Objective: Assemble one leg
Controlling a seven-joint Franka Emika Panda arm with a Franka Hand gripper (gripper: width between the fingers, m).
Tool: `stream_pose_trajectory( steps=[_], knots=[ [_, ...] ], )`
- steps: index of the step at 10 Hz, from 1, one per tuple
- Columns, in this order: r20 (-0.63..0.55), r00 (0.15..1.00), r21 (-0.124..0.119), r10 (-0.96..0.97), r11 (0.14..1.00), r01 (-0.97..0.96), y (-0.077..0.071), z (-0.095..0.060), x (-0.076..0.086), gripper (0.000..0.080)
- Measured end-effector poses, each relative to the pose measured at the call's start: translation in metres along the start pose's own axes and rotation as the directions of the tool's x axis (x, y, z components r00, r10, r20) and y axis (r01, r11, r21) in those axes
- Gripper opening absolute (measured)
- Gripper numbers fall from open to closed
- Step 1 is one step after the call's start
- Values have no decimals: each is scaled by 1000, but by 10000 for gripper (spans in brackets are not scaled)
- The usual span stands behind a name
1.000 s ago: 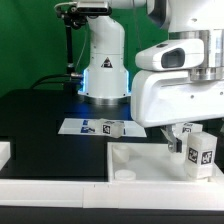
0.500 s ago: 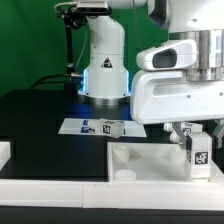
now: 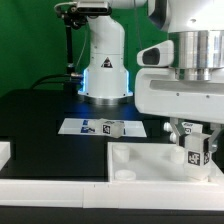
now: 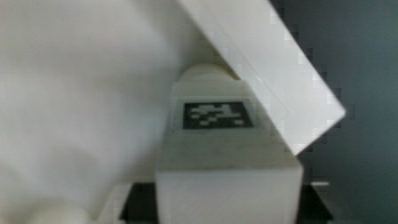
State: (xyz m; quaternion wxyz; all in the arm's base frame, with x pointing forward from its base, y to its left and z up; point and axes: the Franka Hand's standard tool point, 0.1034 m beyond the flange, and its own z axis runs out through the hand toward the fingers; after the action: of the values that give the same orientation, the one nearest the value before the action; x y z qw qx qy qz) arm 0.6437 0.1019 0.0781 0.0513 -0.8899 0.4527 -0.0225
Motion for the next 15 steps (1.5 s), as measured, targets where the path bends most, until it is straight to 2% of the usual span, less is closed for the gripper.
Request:
stream_pose_trajectory(
  steps=[2, 3, 5, 6, 7, 8, 9, 10, 12, 13, 14, 15],
  knots=[
    [24, 951, -5, 309, 951, -309, 1, 0, -2, 287],
    [27, 922, -11, 386, 922, -386, 1, 0, -3, 287],
    [28, 927, -13, 375, 927, -375, 0, 0, -7, 287],
    [25, 965, -11, 261, 965, -260, 1, 1, -7, 287],
    [28, 996, -10, 90, 996, -90, 2, 2, -8, 428],
    [53, 990, -22, -127, 991, 129, 4, 3, -10, 428],
    [78, 963, -25, -259, 965, 261, 4, 3, -14, 582],
    [85, 945, -19, -317, 947, 320, 1, 4, -20, 642],
    [85, 889, -8, -450, 892, 452, 3, 4, -17, 648],
    [72, 804, -12, -590, 806, 592, 2, 5, -16, 648],
    [40, 645, -36, -763, 644, 764, 0, 6, -15, 649],
    [26, 515, -44, -857, 514, 857, -2, 6, -12, 649]
  ],
)
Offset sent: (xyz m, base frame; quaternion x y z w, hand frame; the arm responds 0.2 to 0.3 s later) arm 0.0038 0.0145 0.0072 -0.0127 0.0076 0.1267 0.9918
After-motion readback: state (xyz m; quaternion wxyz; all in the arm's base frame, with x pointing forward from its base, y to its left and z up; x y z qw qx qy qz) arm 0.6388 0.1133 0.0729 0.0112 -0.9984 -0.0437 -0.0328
